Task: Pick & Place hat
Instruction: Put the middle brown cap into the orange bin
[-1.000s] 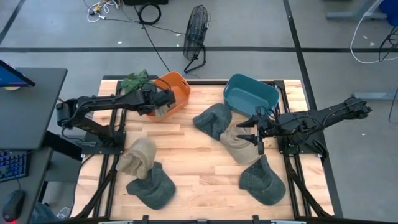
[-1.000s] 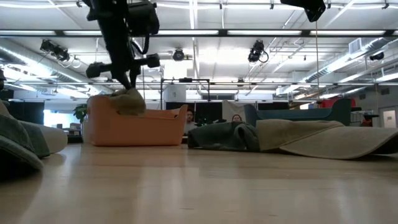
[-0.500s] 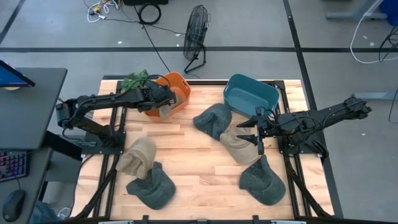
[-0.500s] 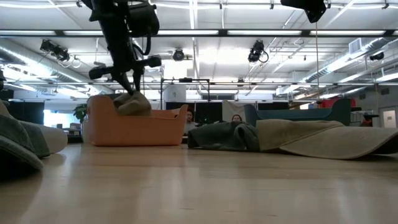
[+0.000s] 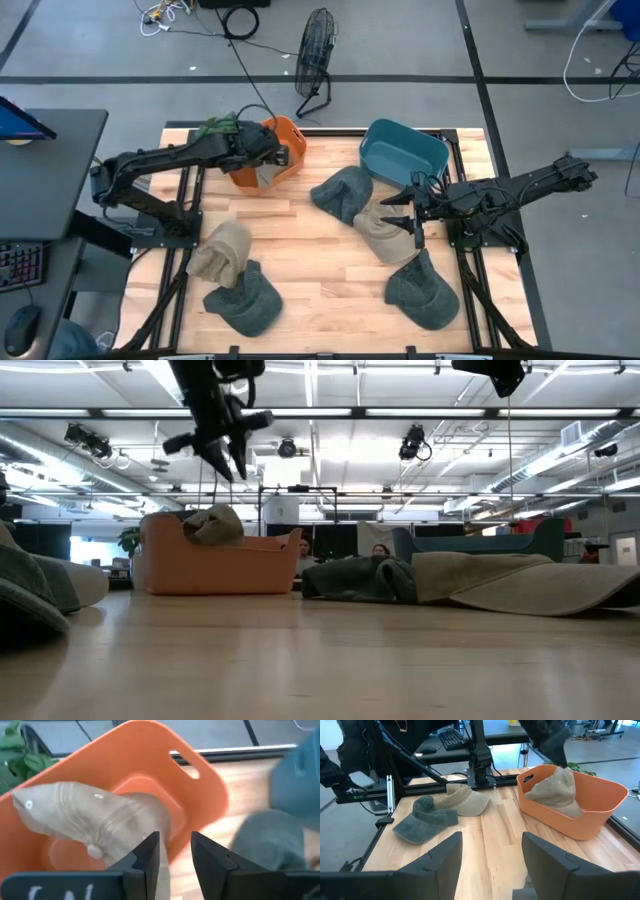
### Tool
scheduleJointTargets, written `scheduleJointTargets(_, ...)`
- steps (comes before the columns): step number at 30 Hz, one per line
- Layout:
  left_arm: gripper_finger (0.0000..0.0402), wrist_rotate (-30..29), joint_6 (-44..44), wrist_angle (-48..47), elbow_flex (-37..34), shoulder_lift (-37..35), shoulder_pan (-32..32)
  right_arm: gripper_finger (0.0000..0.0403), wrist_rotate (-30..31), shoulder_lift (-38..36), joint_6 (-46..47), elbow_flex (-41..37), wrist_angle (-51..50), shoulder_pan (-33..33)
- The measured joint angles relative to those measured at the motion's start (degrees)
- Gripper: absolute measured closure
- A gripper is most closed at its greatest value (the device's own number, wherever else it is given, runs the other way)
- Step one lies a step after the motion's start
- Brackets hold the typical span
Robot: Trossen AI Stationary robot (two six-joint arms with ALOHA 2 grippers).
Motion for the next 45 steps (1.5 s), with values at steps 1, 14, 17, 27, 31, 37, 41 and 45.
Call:
scheduleJointTargets(1, 0.0298, 0.0, 0.5, -2.1, 1.2, 0.0, -0.5, 0.0193, 0.0, 0.0, 0.0, 0.0, 0.0, 0.0)
scheduleJointTargets(14, 0.0396, 9.2, 0.2, -5.0, 0.6, 3.0, -7.0, 0.0193, 0.0, 0.0, -1.6, 0.0, -0.2, 0.0)
scheduleJointTargets(17, 0.0399, 11.2, -0.8, -4.9, -0.7, 5.1, -7.2, 0.0193, 0.0, 0.0, -1.6, 0.0, -0.3, 0.0)
scheduleJointTargets(27, 0.04, 11.2, -3.7, -9.1, -0.8, 9.9, -3.8, 0.0193, 0.0, 0.0, -1.3, 0.0, -0.4, 0.0)
scheduleJointTargets(31, 0.04, 9.7, -4.7, -13.0, -0.8, 9.9, -2.2, 0.0193, 0.0, 0.0, -0.7, 0.0, -0.4, 0.0)
scheduleJointTargets(37, 0.0399, 8.3, -4.9, -17.4, -0.8, 9.9, 0.1, 0.0193, 0.0, 0.0, 0.2, 0.0, -0.5, 0.0)
scheduleJointTargets(41, 0.0399, 8.3, -4.9, -17.3, -0.8, 9.9, 1.4, 0.0193, 0.0, 0.0, 0.2, 0.0, -1.0, 0.0)
scheduleJointTargets(45, 0.0399, 8.8, -3.2, -17.3, -0.8, 9.9, 1.9, 0.0193, 0.0, 0.0, 0.2, 0.0, -1.4, 0.0)
